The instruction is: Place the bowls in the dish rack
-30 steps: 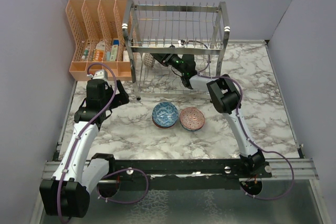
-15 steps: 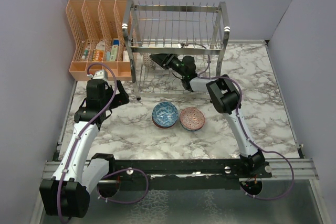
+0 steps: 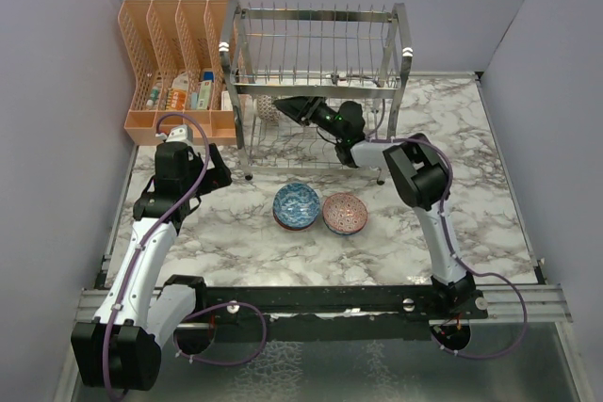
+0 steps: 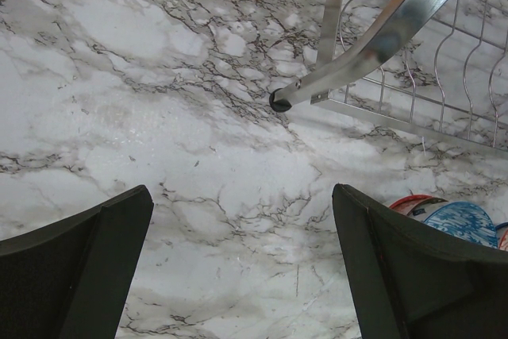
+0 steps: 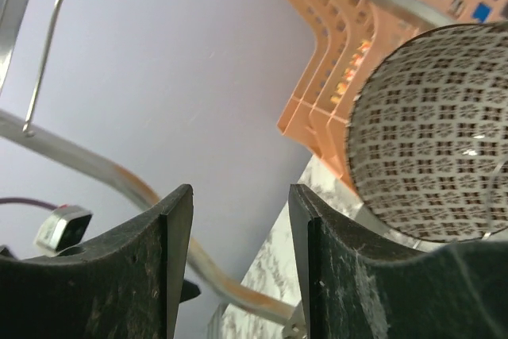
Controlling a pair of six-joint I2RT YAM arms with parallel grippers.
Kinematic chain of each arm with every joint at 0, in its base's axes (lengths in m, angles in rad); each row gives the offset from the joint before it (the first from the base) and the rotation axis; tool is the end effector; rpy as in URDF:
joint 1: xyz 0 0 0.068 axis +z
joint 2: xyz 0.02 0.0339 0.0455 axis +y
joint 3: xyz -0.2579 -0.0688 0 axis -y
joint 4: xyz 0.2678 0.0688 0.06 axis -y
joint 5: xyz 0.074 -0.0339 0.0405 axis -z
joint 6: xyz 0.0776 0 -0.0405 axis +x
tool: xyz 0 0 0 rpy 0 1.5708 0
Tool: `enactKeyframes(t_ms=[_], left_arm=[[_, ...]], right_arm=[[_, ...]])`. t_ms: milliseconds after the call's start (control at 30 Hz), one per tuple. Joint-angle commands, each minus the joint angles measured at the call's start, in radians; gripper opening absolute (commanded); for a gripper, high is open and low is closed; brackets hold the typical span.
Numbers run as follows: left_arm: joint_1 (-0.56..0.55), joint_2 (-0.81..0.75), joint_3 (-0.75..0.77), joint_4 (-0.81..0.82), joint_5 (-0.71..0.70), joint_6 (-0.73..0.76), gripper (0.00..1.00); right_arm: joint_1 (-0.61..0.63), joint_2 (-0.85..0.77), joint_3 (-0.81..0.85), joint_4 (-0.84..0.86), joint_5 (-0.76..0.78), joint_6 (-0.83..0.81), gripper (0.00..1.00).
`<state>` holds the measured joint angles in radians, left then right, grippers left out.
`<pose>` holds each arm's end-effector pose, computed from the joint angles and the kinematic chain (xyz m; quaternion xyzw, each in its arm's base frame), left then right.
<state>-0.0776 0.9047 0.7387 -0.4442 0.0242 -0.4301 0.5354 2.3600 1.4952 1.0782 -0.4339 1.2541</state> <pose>0.2580 -0.0219 0.2443 -0.1500 0.8740 -0.1264 0.4445 0.4681 0.3156 0.1609 0.0587 0.6328 0.6775 0.3702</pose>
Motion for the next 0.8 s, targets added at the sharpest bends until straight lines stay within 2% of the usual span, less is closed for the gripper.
enactKeyframes(t_ms=[0,100,467,767], left_arm=[[0.009,-0.011,0.024,0.001,-0.015,0.012,0.99],[0.013,-0.016,0.023,0.002,-0.016,0.014,0.99],[0.027,-0.023,0.020,0.006,-0.011,0.011,0.99],[0.036,-0.023,0.016,0.011,-0.001,0.010,0.99]], right_arm=[[-0.002,-0.063,-0.013,-0.030,-0.168,0.039,0.51],[-0.002,-0.116,-0.092,-0.049,-0.209,0.061,0.51],[0.007,-0.327,-0.273,-0.285,-0.367,-0.008,0.51],[0.037,-0.481,-0.509,-0.280,-0.395,-0.048,0.51]])
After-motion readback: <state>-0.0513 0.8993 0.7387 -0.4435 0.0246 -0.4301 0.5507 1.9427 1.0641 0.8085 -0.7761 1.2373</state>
